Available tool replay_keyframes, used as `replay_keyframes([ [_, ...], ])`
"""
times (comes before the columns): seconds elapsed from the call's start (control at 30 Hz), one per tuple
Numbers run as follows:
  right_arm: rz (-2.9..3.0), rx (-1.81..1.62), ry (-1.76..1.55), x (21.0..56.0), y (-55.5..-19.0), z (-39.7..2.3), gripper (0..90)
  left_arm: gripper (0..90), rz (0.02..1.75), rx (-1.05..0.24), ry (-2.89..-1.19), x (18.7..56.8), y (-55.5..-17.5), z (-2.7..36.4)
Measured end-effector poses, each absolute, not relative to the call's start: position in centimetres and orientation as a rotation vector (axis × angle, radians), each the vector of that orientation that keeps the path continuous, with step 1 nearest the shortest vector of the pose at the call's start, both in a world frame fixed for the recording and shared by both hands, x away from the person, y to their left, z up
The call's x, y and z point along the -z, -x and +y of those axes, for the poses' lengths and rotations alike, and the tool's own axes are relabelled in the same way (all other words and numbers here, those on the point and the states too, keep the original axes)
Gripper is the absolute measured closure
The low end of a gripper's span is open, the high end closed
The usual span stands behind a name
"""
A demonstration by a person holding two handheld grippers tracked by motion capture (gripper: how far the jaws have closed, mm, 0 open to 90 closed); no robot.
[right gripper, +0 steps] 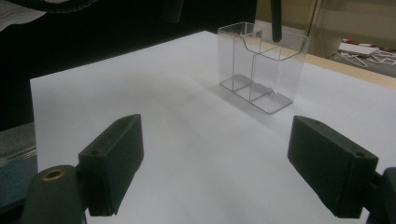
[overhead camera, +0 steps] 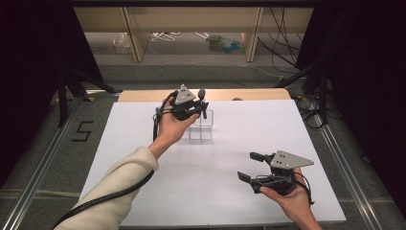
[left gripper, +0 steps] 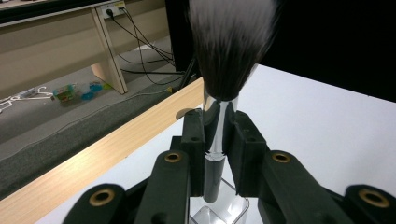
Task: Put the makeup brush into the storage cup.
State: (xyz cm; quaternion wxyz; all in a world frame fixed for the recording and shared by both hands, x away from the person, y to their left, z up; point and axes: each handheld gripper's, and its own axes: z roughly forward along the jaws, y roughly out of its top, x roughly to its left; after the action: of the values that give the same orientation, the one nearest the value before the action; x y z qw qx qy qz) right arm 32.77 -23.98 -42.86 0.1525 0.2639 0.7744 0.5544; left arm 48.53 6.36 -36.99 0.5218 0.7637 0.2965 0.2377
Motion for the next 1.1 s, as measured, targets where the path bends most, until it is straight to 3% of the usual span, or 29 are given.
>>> replay_keyframes([
  [1.1,2.226,-1.593,-0.754,42.89,-32.76,-23.95,19.3,77.5,0.716,-0.582,-1.829,37.47,-49.27,5.86],
])
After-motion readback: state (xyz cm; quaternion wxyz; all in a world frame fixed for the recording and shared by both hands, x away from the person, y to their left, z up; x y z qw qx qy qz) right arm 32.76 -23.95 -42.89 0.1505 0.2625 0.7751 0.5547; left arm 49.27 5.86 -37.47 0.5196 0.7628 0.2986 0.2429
